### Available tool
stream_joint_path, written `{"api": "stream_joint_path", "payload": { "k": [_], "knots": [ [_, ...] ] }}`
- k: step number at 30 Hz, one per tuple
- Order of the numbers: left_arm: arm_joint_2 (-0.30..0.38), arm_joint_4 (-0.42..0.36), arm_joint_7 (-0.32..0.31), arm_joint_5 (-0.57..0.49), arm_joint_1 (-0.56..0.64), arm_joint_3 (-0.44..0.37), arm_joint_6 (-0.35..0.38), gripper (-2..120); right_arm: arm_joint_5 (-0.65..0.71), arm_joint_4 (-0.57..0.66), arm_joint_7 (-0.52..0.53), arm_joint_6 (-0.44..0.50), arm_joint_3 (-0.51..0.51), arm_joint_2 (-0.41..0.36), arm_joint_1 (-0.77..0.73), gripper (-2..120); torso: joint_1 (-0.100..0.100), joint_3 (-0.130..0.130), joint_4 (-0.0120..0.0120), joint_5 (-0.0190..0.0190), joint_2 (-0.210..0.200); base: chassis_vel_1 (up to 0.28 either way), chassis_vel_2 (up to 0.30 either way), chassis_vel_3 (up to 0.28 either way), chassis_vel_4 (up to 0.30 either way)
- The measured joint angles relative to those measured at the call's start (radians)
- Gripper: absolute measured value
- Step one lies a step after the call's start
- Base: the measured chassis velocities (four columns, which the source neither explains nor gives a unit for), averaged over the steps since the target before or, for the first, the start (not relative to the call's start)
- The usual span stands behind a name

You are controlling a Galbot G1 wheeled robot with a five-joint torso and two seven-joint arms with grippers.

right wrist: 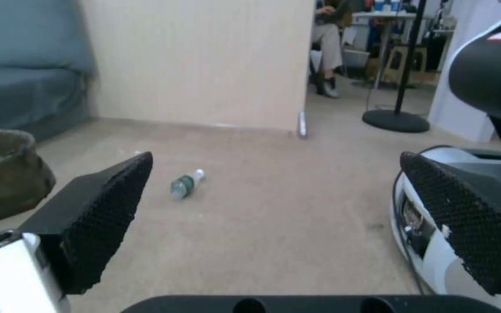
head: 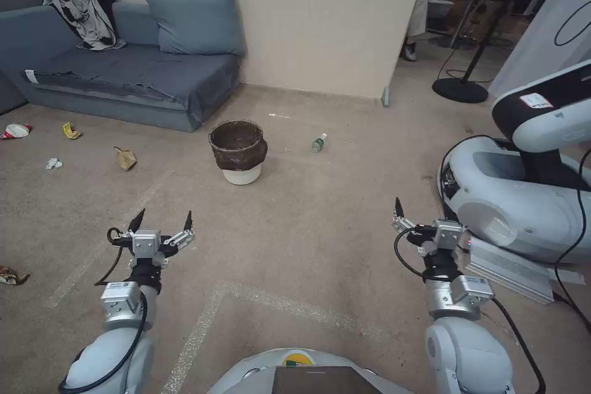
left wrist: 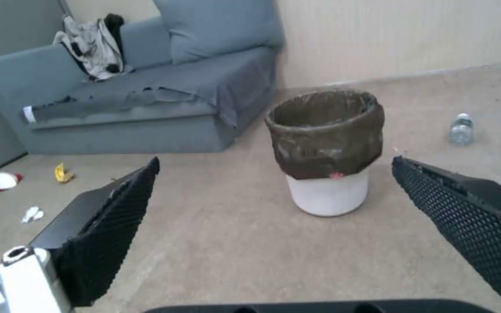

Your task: Pick up the trash bin, then pick up the garbage from the floor and place it into the trash bin.

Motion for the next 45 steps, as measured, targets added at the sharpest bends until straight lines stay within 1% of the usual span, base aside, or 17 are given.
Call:
{"api": "stream_joint_path", "payload": {
  "k": [12, 17, 21, 45],
  "knots": [
    [-0.001, 0.009, -0.001, 0.003, 0.002, -0.001, 0.007, 100, -0.001, 0.000, -0.035, -0.022, 0.004, -0.001, -0.001, 100, 0.000, 0.000, -0.0001, 0.0000, 0.000, 0.000, 0.000, 0.000, 0.000],
    [-0.002, 0.019, -0.004, 0.003, 0.000, 0.004, 0.005, 100, -0.010, -0.003, -0.085, -0.027, 0.008, -0.002, -0.001, 100, 0.000, 0.000, -0.0001, 0.0001, 0.000, 0.000, 0.000, 0.000, 0.000],
    [-0.002, 0.045, -0.004, 0.003, -0.001, 0.006, -0.020, 100, -0.013, -0.011, -0.139, -0.032, 0.012, -0.002, 0.000, 100, 0.000, 0.000, 0.0000, 0.0000, 0.000, 0.000, 0.000, 0.000, 0.000],
    [-0.004, 0.032, -0.004, 0.016, 0.002, 0.006, -0.020, 100, 0.002, -0.023, -0.133, 0.001, 0.006, -0.003, 0.003, 100, 0.000, 0.000, 0.0000, 0.0000, 0.000, 0.000, 0.000, 0.000, 0.000]
  ]
}}
